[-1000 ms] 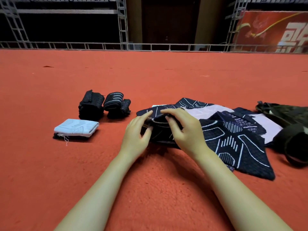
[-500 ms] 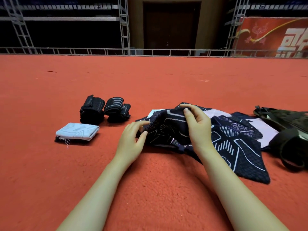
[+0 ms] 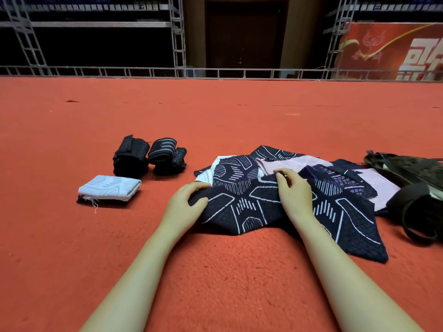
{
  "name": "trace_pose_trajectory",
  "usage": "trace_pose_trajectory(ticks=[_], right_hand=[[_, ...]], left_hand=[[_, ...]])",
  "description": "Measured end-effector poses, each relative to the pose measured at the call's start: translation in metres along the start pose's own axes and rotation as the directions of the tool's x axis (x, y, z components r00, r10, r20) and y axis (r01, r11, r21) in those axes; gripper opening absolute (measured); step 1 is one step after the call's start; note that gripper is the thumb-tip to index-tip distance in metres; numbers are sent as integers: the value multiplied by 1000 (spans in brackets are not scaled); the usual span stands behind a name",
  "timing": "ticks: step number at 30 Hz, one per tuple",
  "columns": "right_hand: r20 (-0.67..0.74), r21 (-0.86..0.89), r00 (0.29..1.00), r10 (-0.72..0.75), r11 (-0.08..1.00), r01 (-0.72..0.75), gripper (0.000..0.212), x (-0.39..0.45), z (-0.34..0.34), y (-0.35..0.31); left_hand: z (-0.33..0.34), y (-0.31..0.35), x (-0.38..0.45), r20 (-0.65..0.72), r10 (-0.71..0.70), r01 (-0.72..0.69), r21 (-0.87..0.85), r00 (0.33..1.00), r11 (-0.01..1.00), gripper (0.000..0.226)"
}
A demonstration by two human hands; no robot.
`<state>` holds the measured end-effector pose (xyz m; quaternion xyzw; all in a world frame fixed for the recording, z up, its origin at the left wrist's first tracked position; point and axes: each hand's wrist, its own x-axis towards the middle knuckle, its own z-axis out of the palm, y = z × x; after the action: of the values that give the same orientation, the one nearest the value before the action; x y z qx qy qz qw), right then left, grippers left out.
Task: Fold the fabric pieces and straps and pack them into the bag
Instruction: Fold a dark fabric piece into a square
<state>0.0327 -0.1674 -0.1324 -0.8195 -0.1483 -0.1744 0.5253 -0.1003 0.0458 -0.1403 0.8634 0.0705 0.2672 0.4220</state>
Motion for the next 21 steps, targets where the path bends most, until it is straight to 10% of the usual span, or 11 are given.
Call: trace_pose_trajectory(ticks=[7, 13, 21], right_hand=[[149, -1, 988, -30, 1000, 31, 27, 0, -1, 1], [255, -102, 966, -33, 993, 61, 32, 1, 4, 1], [237, -243, 971, 9, 969, 51, 36, -3, 4, -3]], left_hand=[[-3, -4, 1, 0, -179, 173, -254, 984, 952, 27], [-10, 1, 8, -56, -367, 242, -659, 929, 712, 25], [-5, -23, 12, -198, -249, 263, 47, 948, 964, 24]])
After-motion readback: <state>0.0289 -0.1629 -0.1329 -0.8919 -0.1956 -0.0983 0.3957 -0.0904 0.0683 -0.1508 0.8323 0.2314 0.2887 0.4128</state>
